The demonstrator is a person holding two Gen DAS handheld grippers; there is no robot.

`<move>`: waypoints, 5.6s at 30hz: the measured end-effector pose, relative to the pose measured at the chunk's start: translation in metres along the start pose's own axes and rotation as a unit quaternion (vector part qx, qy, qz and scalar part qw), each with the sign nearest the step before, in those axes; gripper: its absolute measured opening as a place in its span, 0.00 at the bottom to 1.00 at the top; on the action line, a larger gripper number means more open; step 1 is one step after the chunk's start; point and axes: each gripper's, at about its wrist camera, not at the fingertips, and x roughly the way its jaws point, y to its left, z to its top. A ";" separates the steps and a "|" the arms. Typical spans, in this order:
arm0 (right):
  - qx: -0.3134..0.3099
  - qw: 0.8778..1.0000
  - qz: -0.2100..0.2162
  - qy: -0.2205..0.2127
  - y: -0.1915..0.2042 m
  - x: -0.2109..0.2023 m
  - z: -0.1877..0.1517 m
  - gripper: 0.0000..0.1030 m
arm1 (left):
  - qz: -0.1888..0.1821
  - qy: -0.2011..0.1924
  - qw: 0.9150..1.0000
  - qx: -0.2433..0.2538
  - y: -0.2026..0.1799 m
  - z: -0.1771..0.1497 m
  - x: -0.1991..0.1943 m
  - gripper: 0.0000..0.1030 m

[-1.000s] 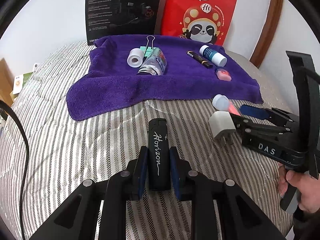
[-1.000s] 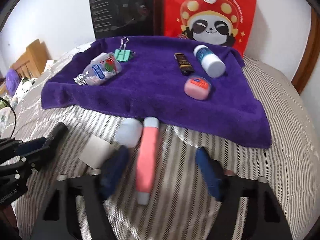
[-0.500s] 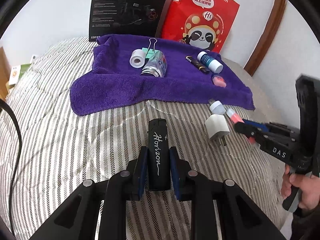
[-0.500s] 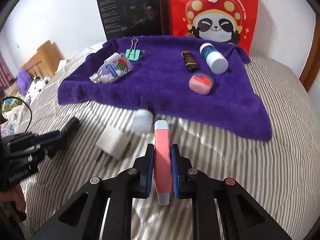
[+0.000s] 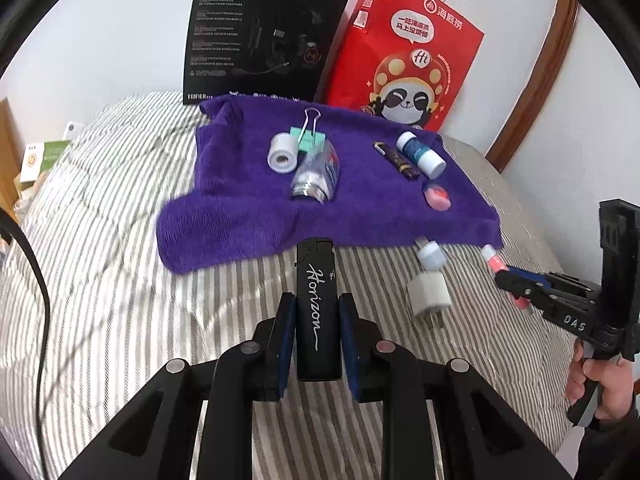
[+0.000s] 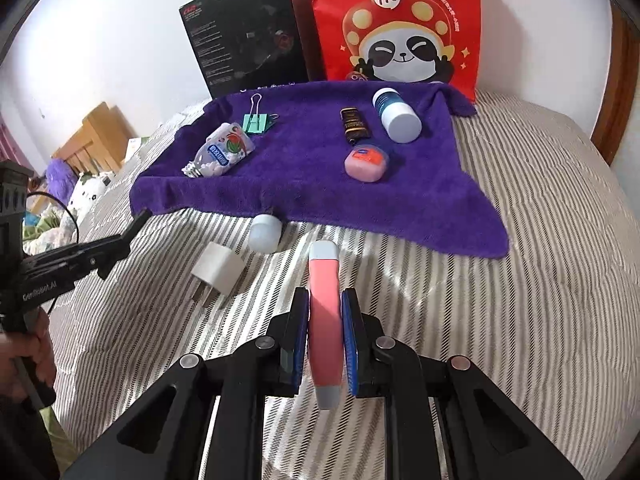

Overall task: Organize rigid objects
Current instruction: 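Carry the power bank onto the towel with the left tool while the right tool carries the pink tube there, then lower and release the power bank with the left tool while the right tool releases the pink tube, then grasp the white charger plug with the left tool while the right tool grasps the USB light, then carry the plug onto the towel with the left tool while the right tool carries the USB light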

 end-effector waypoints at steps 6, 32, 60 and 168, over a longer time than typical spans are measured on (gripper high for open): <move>-0.005 1.000 -0.006 -0.017 -0.010 -0.002 0.028 0.16 | 0.005 -0.007 1.000 0.006 0.006 0.031 0.004 0.20; -0.048 0.998 0.026 0.024 0.018 0.096 0.121 0.16 | 0.068 0.051 0.996 -0.016 0.036 0.106 0.092 0.20; -0.089 0.994 0.047 0.049 0.027 0.102 0.124 0.20 | 0.108 0.089 0.990 0.014 0.025 0.110 0.095 0.35; 0.006 0.999 -0.035 0.001 0.042 0.039 0.027 0.23 | 0.010 0.016 1.000 -0.009 0.008 -0.009 0.007 0.26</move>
